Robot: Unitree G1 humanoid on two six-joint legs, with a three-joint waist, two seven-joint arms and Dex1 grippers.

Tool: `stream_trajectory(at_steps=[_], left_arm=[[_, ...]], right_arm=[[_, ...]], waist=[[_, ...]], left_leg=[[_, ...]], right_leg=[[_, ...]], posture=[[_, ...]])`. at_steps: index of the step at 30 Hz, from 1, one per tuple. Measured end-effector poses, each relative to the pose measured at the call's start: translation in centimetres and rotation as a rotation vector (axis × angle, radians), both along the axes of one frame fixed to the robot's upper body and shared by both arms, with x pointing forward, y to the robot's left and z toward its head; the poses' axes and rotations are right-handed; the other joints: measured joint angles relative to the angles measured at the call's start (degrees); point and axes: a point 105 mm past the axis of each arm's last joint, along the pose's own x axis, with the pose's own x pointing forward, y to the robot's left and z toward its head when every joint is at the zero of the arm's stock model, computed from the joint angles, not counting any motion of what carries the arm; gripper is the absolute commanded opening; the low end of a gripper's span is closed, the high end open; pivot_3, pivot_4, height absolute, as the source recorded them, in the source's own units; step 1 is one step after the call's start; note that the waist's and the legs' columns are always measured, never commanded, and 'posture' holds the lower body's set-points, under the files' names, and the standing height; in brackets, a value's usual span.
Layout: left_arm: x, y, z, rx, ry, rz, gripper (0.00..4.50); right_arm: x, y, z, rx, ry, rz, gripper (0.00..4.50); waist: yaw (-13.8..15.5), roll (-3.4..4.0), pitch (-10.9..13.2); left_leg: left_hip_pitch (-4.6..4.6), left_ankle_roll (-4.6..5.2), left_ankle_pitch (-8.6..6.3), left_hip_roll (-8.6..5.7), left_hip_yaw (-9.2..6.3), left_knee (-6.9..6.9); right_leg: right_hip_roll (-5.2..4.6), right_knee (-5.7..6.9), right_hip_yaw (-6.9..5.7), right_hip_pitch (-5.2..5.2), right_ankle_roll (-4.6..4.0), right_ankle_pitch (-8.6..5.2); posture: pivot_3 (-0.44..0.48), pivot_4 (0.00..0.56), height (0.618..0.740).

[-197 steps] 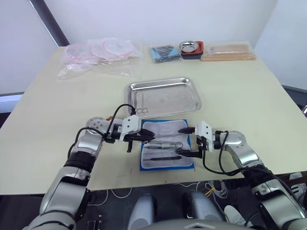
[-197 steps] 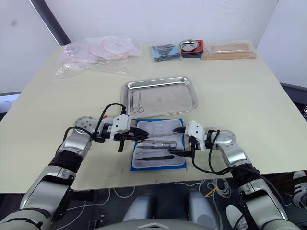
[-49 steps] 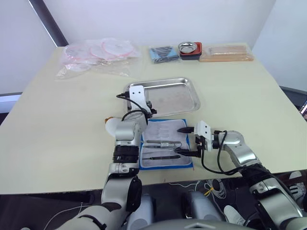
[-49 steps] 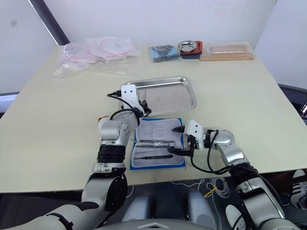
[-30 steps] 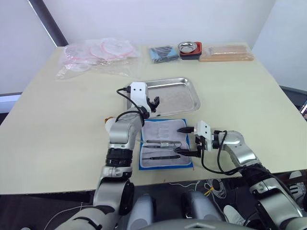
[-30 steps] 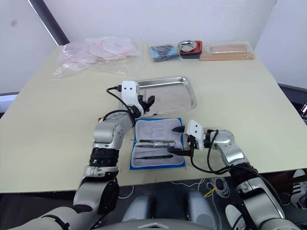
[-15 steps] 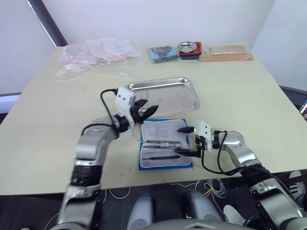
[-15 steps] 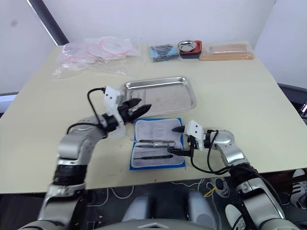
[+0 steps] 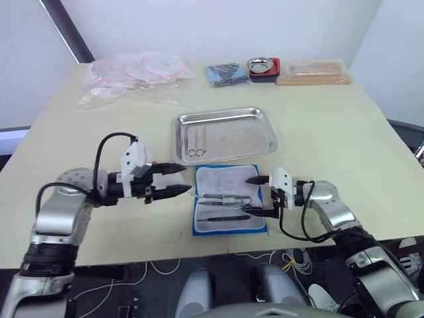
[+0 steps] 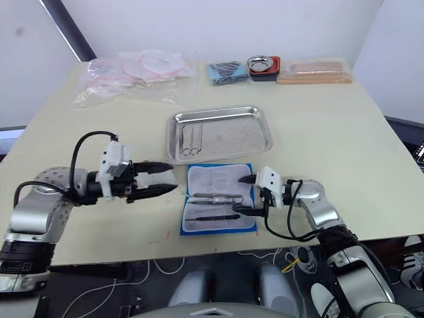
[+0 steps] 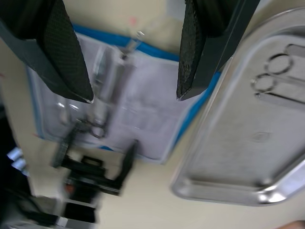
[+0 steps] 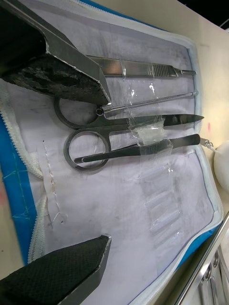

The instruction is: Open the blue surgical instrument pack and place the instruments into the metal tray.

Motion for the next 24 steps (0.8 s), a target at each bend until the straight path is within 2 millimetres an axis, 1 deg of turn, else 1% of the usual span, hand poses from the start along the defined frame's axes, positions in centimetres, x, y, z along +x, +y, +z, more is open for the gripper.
stream_trajectory(at_steps=[1,5,14,19,23,24], left_arm=[[-0.2,0.2,0.2,0.002,-0.002,-0.024,4.43],[-0.8,1.3,0.6,0.031,-0.003,-0.096,4.43],[-0.9,2.7,1.9,0.076,-0.027,-0.108,4.43],[-0.9,2.5,1.8,0.066,-0.033,-0.127,4.43],[-0.4,1.7,1.7,0.073,-0.075,-0.16,4.43],[0.1,0.9,1.3,0.093,-0.106,-0.187,4.43]], right_arm=[[0.0,0.0,0.0,0.0,0.0,0.0,4.5],[0.0,0.0,0.0,0.0,0.0,0.004,4.5],[-0.1,0.0,0.0,0.0,-0.001,0.014,4.5],[-0.1,0.0,0.0,0.0,-0.002,0.014,4.5],[-0.1,0.0,0.0,0.001,-0.002,0.013,4.5],[-0.1,0.0,0.0,0.001,-0.002,0.013,4.5]], waist=[[0.0,0.01,0.0],[0.0,0.0,0.0],[0.0,-0.03,0.0],[0.0,-0.04,0.0],[0.0,-0.05,0.0],[0.0,-0.07,0.0]], left_leg=[[0.0,0.0,0.0,0.0,0.01,-0.02],[0.02,0.0,0.0,0.0,0.04,-0.16],[0.04,0.01,0.01,-0.01,0.06,-0.39],[0.03,0.01,0.01,0.0,0.06,-0.4],[0.04,0.02,0.01,-0.01,0.08,-0.39],[0.04,0.02,0.01,-0.03,0.07,-0.4]], right_leg=[[-0.04,-0.01,0.0,0.0,0.0,0.0],[-0.11,-0.09,-0.01,-0.01,0.0,0.0],[-0.12,-0.27,-0.06,-0.01,0.0,0.0],[-0.12,-0.3,-0.08,-0.01,0.0,0.0],[-0.11,-0.3,-0.09,0.0,0.01,0.0],[-0.1,-0.31,-0.11,0.01,0.01,0.0]], posture=[[0.0,0.15,0.74],[0.0,0.15,0.74],[0.0,0.15,0.74],[0.0,0.15,0.74],[0.0,0.15,0.74],[0.0,0.15,0.74]])
